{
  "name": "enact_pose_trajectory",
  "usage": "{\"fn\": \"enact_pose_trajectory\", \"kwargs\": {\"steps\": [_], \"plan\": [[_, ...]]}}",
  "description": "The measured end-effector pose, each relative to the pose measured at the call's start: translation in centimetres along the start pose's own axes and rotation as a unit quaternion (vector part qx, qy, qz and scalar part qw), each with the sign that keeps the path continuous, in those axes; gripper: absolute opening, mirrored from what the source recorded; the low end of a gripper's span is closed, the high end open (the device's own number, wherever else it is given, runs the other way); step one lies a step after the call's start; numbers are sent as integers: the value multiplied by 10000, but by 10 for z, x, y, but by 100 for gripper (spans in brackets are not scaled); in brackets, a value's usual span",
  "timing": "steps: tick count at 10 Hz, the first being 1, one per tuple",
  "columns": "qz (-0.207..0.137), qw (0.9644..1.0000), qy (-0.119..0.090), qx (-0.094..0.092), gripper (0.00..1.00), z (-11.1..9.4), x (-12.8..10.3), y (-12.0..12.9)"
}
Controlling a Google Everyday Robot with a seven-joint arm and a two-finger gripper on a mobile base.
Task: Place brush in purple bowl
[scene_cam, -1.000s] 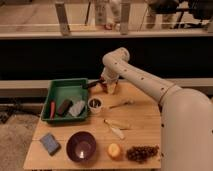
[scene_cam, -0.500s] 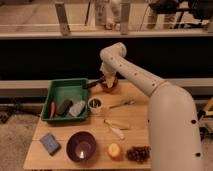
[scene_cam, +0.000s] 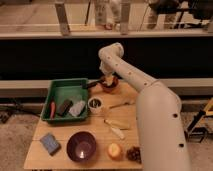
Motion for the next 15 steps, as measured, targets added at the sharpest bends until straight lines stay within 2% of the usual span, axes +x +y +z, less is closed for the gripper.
{"fn": "enact_pose_trajectory", "kwargs": {"steps": [5, 11, 13, 14, 15], "plan": [[-42, 9999, -6, -136, 80, 28, 2, 8], [-83, 9998, 66, -193, 74, 37, 10, 15], [-68, 9997, 65, -218, 67, 41, 13, 17], [-111, 9997, 67, -200, 60, 37, 12, 14], [-140, 9997, 60, -215, 60, 35, 10, 12]]}}
